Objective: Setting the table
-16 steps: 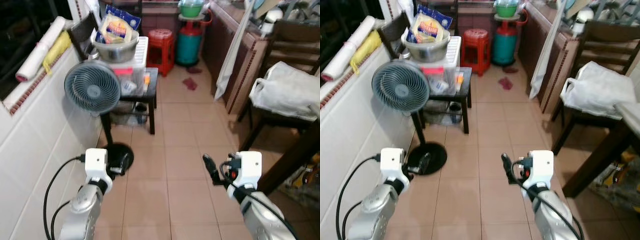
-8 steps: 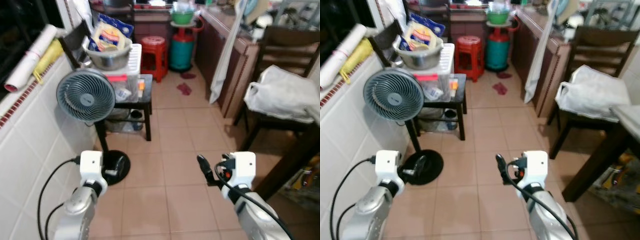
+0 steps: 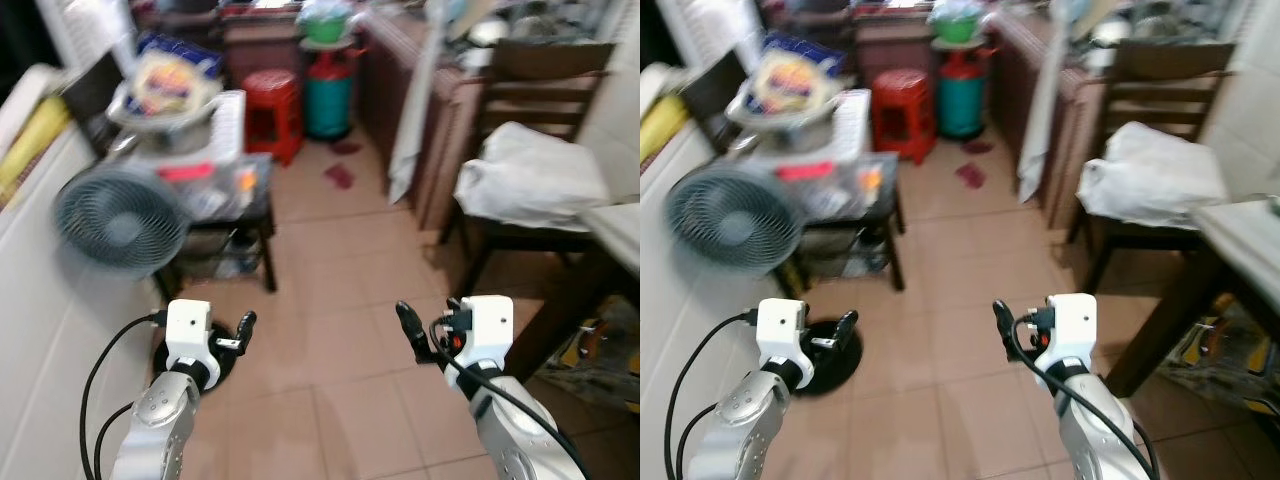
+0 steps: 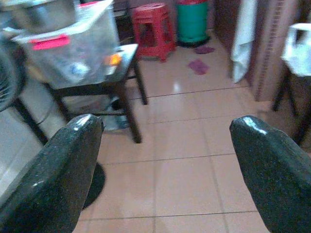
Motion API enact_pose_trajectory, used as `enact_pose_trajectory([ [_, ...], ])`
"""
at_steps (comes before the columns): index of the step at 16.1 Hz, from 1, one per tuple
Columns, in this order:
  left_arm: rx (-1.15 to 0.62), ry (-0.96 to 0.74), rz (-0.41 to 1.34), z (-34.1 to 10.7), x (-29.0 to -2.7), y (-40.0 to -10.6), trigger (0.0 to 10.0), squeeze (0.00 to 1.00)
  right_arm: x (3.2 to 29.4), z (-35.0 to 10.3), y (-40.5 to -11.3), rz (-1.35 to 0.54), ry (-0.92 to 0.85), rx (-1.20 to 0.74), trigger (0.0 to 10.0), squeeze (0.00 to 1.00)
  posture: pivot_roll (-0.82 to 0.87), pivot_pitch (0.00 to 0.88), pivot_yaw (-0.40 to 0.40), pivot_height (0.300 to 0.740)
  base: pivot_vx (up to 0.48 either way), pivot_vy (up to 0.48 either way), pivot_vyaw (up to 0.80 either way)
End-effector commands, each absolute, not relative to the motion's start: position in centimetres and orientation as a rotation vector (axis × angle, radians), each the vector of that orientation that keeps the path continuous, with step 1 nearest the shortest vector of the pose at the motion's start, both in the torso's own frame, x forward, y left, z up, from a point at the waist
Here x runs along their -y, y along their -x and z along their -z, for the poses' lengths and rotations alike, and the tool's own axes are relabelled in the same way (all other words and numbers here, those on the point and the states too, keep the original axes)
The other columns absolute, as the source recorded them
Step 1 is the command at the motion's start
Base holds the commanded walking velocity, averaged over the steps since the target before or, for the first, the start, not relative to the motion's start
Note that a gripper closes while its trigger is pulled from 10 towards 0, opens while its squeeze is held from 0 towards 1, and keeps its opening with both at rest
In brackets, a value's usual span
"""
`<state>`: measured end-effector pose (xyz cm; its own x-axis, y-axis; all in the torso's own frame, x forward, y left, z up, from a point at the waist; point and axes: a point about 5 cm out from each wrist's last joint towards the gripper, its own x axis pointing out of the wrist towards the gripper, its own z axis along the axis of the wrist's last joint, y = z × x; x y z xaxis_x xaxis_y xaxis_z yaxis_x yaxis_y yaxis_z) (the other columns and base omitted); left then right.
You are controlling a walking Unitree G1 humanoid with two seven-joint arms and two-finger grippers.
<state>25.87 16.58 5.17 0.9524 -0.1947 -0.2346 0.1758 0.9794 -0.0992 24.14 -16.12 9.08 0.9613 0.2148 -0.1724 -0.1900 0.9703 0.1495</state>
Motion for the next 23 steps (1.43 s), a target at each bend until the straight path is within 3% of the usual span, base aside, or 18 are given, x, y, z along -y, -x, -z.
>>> enact_pose_trajectory([
  [1, -0.24, 0.083, 0.221, -5.34, -15.61, -26.03, 10.0, 0.0, 16.97, -8.85, -23.97, -0.175, -0.12, -0.204, 10.0, 0.0, -0.06, 0.0, 0.025, 0.74, 0.289, 0.0, 0.0],
  [4, -0.255, 0.082, 0.22, -5.15, -15.5, -25.9, 10.0, 0.0, 16.93, -8.81, -23.94, -0.171, -0.123, -0.207, 10.0, 0.0, -0.06, 0.0, 0.026, 0.74, 0.183, 0.0, -0.62],
  [10, -0.288, 0.097, 0.178, -4.56, -15.6, -25.83, 10.0, 0.0, 16.77, -8.72, -24.18, -0.182, -0.122, -0.212, 10.0, 0.0, -0.05, 0.0, 0.021, 0.74, 0.0, 0.0, 0.0],
  [20, -0.27, 0.085, 0.206, -4.98, -15.31, -26.28, 10.0, 0.0, 16.49, -8.73, -24.88, -0.184, -0.125, -0.218, 10.0, 0.0, -0.05, 0.0, 0.024, 0.74, 0.0, 0.0, -0.77],
  [23, -0.273, 0.086, 0.221, -4.92, -15.16, -26.31, 10.0, 0.0, 16.51, -8.7, -24.89, -0.182, -0.125, -0.218, 10.0, 0.0, -0.06, 0.0, 0.025, 0.74, 0.309, 0.0, -0.77],
])
